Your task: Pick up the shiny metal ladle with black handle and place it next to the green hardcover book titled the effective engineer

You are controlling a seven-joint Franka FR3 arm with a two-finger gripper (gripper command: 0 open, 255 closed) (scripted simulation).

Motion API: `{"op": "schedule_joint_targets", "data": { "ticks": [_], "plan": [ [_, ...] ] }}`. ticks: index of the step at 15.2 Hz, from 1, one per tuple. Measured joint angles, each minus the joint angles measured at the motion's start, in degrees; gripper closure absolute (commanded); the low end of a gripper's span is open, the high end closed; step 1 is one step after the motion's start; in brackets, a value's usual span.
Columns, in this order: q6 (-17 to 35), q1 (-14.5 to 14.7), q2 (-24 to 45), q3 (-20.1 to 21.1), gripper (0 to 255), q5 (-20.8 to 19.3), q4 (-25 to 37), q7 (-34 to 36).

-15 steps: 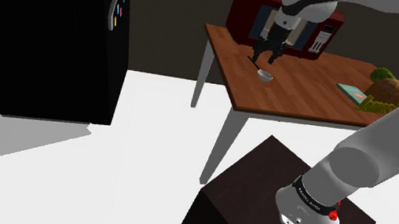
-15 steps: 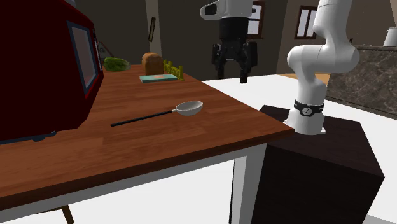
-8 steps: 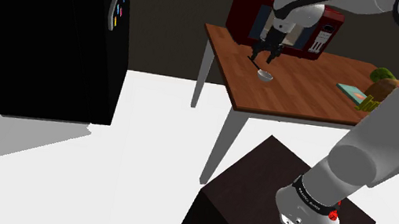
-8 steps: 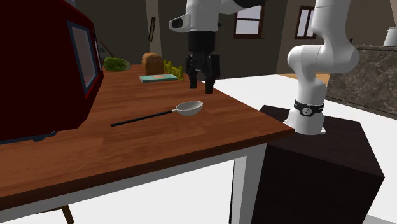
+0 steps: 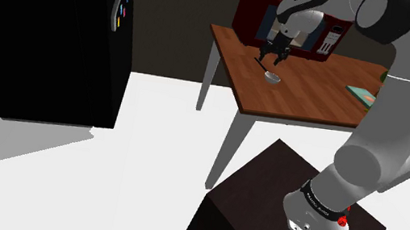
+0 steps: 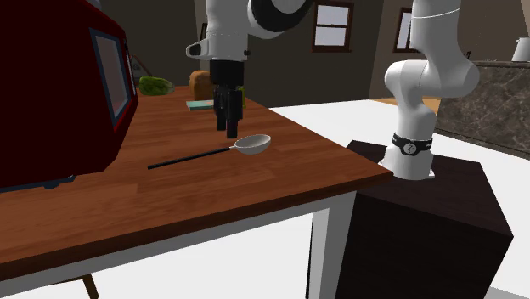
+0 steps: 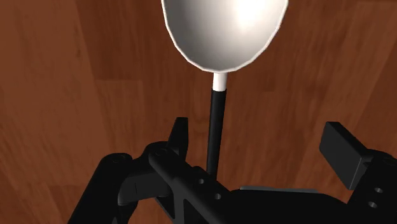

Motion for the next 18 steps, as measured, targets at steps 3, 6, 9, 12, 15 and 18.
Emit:
{"op": "schedule_joint_targets", "data": {
  "ticks": [3, 6, 9, 12, 15, 18],
  "plan": [
    [-0.2, -2.4, 5.0, 0.0, 0, 2.5, 5.4, -0.9],
    [1.1, -2.9, 6.9, 0.4, 0, 3.4, 5.9, -1.3],
    [2.6, -3.1, 8.1, 0.7, 0, 4.0, 5.7, -1.7],
    [3.7, -3.2, 9.3, 1.0, 0, 4.5, 5.6, -1.9],
    [3.9, -3.2, 9.4, 1.1, 0, 4.6, 5.5, -2.0],
    [3.9, -3.3, 9.4, 1.1, 255, 4.6, 5.5, -2.0]
  ]
}}
